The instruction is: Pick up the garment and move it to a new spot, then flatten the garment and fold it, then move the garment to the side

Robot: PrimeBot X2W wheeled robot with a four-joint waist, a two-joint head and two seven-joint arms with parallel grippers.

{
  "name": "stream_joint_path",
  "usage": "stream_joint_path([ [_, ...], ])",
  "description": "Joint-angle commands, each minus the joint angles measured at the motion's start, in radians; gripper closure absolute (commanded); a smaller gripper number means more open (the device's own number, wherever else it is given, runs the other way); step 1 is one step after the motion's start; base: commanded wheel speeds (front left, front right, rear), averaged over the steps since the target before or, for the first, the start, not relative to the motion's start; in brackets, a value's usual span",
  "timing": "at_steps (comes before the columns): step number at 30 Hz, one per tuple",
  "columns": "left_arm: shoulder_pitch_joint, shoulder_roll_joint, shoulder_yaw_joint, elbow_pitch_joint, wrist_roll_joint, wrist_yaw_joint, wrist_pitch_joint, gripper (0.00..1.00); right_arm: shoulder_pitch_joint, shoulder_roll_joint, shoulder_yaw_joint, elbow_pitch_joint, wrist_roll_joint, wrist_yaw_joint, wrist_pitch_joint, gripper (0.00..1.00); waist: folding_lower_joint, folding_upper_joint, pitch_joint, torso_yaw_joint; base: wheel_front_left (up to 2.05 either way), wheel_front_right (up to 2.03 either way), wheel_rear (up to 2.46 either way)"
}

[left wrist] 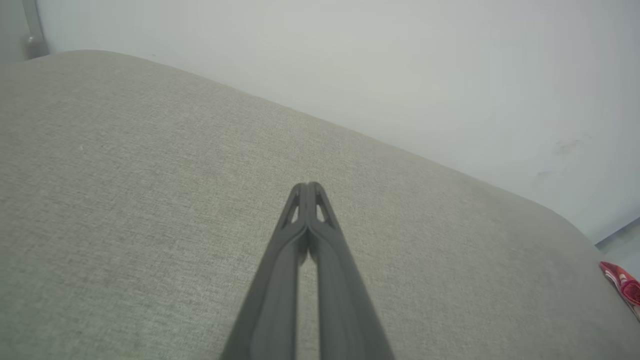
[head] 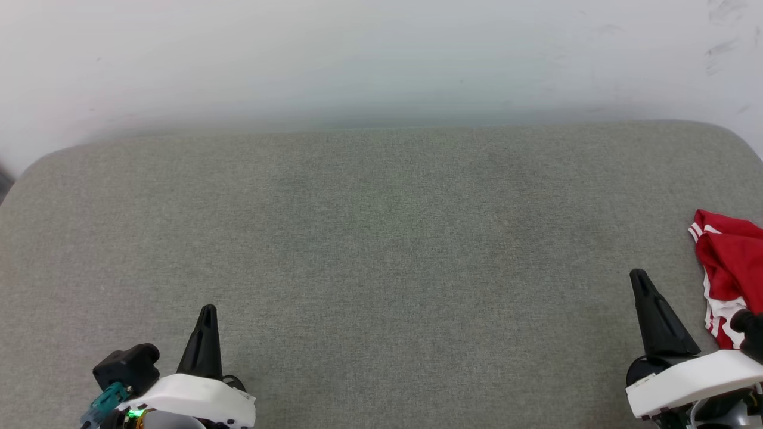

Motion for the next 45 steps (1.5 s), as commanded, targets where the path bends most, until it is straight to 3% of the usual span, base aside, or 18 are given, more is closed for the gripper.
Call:
stream_joint_path([
  [1,-0.028,0.003,0.012,-0.008,-0.032,-0.007,0.006,1.00,-0.032,-0.002,-0.003,-0.004,0.038,0.000,0.000,1.00,0.0000,-0.0001,0.000,0.000,0.00,0.00,0.00],
  [24,-0.055,-0.035,0.078,0.021,-0.342,-0.068,0.092,1.00,-0.069,0.006,-0.013,0.091,0.380,0.000,0.013,1.00,0.0000,-0.0001,-0.008,0.008,0.00,0.00,0.00],
  [45,-0.072,-0.063,0.126,0.043,-0.556,-0.110,0.153,1.00,-0.093,0.013,-0.023,0.159,0.615,0.000,0.025,1.00,0.0000,-0.0001,-0.015,0.015,0.00,0.00,0.00],
])
